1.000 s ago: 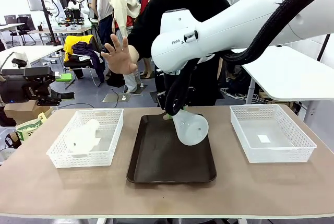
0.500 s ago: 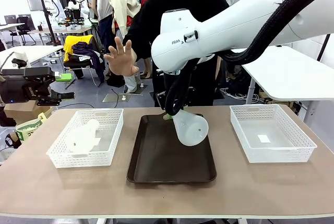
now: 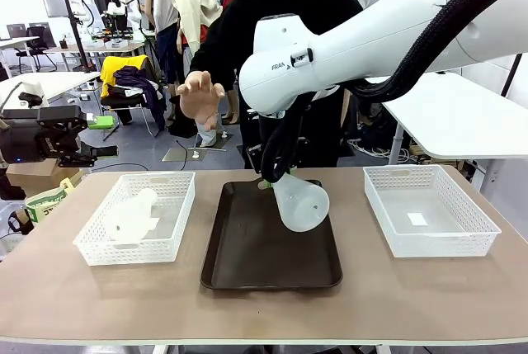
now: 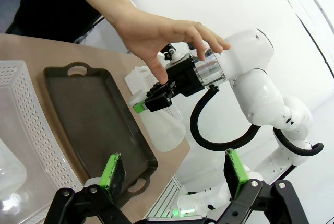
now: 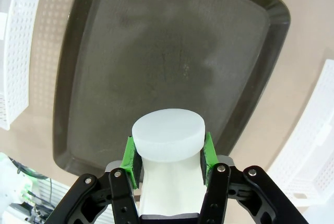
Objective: Prepare the laboratory tools.
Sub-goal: Place the picked Big flask upright in the Handle tray as instructed by the person.
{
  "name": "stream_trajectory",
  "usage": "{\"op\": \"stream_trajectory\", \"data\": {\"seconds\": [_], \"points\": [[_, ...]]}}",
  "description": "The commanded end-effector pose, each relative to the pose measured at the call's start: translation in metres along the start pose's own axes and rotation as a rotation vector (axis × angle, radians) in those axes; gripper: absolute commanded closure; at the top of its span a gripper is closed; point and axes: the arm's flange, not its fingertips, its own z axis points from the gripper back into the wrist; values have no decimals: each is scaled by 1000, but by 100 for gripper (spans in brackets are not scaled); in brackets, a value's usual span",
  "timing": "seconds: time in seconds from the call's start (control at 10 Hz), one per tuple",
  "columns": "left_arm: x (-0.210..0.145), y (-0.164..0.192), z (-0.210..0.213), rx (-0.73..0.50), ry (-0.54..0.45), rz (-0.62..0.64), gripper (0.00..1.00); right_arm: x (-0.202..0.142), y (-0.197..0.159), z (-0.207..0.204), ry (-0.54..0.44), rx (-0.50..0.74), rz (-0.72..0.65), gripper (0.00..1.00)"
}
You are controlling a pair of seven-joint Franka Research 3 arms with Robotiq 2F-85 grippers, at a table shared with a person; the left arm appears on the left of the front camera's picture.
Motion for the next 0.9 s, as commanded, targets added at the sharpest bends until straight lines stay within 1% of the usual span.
{"op": "stream_trajectory", "data": {"seconds": [0.0, 0.8], "points": [[0, 0, -2, 5, -7, 11, 0, 0, -1, 0, 1, 1, 3, 100], [0, 0, -2, 5, -7, 11, 0, 0, -1, 0, 1, 1, 3, 100]]}}
